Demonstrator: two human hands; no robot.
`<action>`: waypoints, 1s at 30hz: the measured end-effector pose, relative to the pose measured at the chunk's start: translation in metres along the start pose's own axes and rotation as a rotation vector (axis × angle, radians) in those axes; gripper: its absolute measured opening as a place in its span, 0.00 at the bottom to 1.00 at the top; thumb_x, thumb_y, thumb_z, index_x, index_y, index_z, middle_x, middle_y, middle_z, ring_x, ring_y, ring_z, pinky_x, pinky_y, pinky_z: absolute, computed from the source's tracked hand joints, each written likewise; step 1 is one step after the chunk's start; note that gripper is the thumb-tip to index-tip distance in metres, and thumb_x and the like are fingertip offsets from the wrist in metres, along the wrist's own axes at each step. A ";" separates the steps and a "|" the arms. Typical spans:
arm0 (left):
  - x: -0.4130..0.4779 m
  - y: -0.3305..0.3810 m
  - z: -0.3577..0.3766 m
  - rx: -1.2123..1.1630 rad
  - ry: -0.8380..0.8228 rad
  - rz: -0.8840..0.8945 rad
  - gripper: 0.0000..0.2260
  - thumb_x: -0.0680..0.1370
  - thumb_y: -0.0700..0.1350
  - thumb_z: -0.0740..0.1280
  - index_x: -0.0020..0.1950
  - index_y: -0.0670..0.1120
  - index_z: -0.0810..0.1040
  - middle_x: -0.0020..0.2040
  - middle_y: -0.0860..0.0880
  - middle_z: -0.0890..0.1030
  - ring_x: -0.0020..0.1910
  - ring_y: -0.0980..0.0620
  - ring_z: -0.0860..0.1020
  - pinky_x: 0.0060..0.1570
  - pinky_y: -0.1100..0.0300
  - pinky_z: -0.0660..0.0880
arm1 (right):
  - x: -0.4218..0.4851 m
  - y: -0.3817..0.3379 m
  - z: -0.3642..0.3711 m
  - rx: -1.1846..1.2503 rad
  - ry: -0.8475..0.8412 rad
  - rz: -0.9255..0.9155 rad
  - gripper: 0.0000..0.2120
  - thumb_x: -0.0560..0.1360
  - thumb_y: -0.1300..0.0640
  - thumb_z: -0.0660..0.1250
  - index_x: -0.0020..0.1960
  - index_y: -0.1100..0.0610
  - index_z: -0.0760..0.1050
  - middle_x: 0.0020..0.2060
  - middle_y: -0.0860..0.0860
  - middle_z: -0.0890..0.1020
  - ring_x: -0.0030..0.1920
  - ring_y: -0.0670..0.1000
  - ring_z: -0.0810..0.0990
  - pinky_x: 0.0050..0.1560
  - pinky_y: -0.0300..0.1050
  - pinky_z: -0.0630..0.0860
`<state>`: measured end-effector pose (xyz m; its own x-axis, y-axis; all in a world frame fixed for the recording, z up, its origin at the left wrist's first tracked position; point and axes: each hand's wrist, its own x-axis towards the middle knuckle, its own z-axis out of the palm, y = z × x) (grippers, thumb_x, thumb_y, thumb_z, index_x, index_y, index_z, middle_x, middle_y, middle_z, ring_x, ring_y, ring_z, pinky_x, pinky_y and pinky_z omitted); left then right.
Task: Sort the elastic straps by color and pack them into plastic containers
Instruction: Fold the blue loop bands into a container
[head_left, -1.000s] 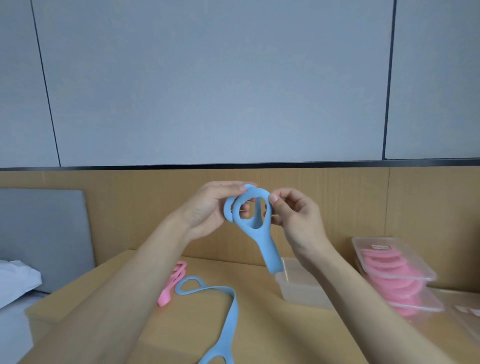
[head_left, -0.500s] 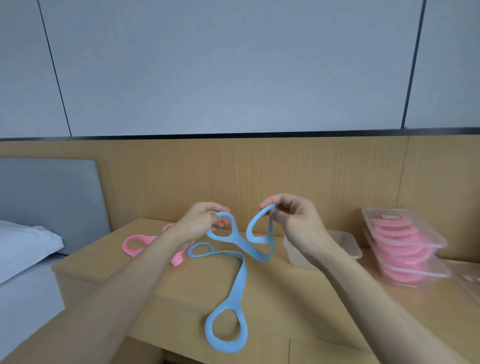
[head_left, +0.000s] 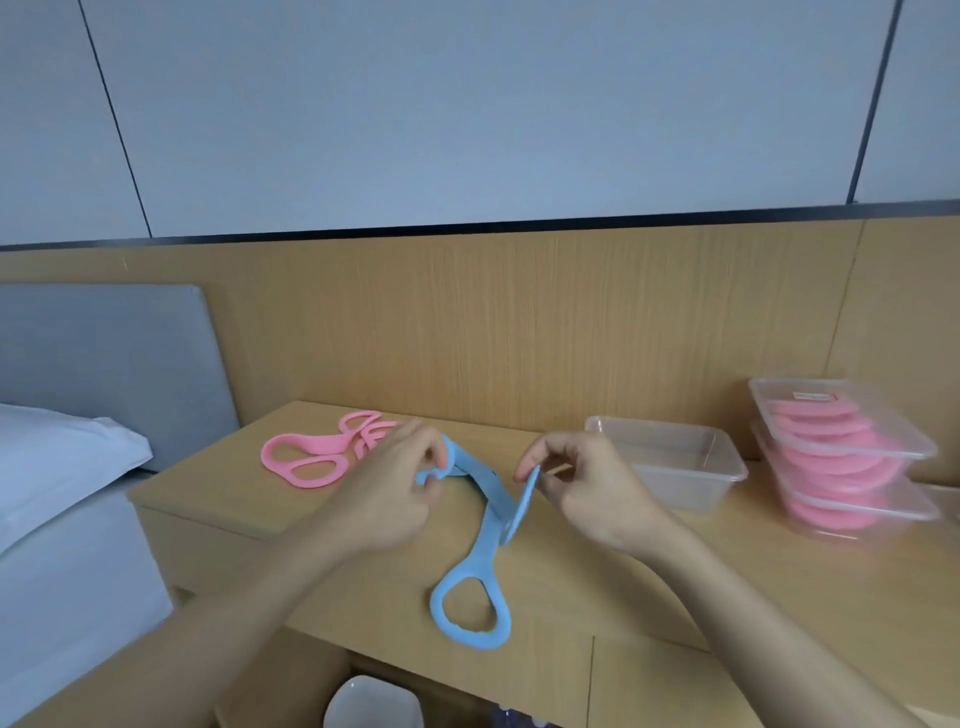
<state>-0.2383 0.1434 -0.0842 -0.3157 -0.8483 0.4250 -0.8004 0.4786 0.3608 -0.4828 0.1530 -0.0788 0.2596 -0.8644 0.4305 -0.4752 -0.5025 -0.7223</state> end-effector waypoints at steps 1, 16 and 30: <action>-0.023 0.006 0.006 -0.060 0.006 0.084 0.12 0.71 0.38 0.63 0.45 0.56 0.68 0.47 0.59 0.70 0.49 0.57 0.71 0.45 0.53 0.70 | -0.002 0.002 0.000 0.000 -0.019 0.002 0.15 0.76 0.69 0.66 0.39 0.50 0.80 0.38 0.43 0.85 0.40 0.42 0.82 0.47 0.26 0.73; -0.076 0.012 0.038 -0.070 -0.057 0.216 0.08 0.75 0.54 0.70 0.46 0.50 0.78 0.55 0.61 0.77 0.53 0.60 0.77 0.52 0.55 0.76 | -0.007 0.009 0.019 0.172 0.024 0.007 0.11 0.75 0.68 0.71 0.40 0.53 0.78 0.38 0.51 0.82 0.45 0.57 0.81 0.48 0.62 0.81; 0.001 0.044 -0.009 -0.510 0.209 0.014 0.07 0.79 0.43 0.72 0.40 0.47 0.85 0.43 0.50 0.83 0.42 0.48 0.79 0.42 0.55 0.74 | 0.000 -0.019 0.000 0.557 -0.007 0.046 0.05 0.79 0.69 0.67 0.46 0.62 0.79 0.37 0.52 0.80 0.38 0.48 0.80 0.45 0.43 0.83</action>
<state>-0.2693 0.1654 -0.0609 -0.1747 -0.8029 0.5700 -0.4324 0.5826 0.6881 -0.4737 0.1626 -0.0655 0.2555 -0.8847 0.3899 0.0294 -0.3959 -0.9178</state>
